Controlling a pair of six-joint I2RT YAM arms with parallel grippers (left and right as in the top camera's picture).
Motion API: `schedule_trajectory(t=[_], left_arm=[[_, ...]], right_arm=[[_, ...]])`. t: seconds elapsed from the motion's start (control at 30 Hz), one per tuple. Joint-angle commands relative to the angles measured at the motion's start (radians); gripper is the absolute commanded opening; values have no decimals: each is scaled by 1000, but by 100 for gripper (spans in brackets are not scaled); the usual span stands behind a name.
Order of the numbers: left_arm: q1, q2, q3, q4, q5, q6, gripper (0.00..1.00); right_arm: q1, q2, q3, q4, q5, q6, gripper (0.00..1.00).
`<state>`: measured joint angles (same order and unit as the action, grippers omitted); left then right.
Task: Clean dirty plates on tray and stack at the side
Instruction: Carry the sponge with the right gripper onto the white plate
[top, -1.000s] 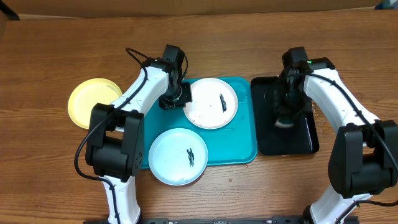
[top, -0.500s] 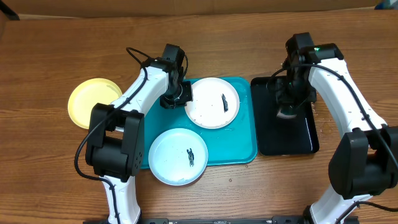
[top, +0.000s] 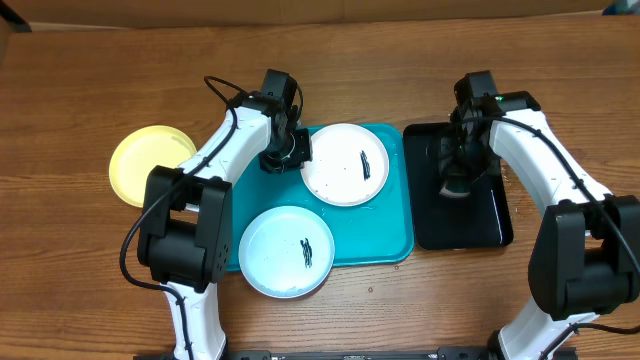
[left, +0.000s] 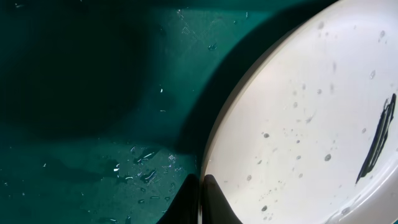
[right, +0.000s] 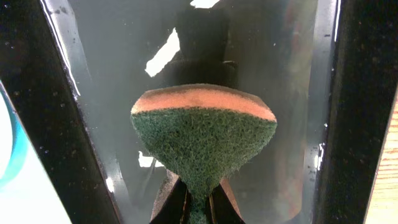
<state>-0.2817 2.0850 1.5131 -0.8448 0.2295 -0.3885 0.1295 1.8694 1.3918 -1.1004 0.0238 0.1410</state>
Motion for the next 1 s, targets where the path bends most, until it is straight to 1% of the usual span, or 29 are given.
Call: schedule_trajectory(t=[0.0, 0.1, 0.2, 0.33, 0.4, 0.47, 0.63, 0.87, 0.97], left_arm=[[-5, 15, -7, 5, 26, 15, 4], [-6, 15, -7, 8, 32, 14, 4], [-8, 15, -7, 7, 31, -3, 4], [-8, 15, -7, 8, 31, -19, 4], [-13, 15, -7, 8, 31, -19, 4], [-17, 15, -7, 9, 31, -20, 4], [-32, 15, -7, 12, 30, -27, 4], [-33, 15, -7, 11, 25, -27, 4], [-33, 15, -7, 11, 25, -27, 4]], right_arm=[[-6, -29, 89, -24, -8, 49, 4], [-5, -29, 196, -77, -16, 54, 4], [-5, -29, 279, -120, -101, 42, 4], [7, -29, 302, -107, -334, -39, 4], [24, -28, 298, -84, -415, -41, 4], [53, -28, 296, -58, -441, -40, 4], [155, -27, 296, 9, -377, -39, 4], [313, -10, 296, 52, -56, 49, 4], [346, 3, 293, 53, -3, 55, 4]])
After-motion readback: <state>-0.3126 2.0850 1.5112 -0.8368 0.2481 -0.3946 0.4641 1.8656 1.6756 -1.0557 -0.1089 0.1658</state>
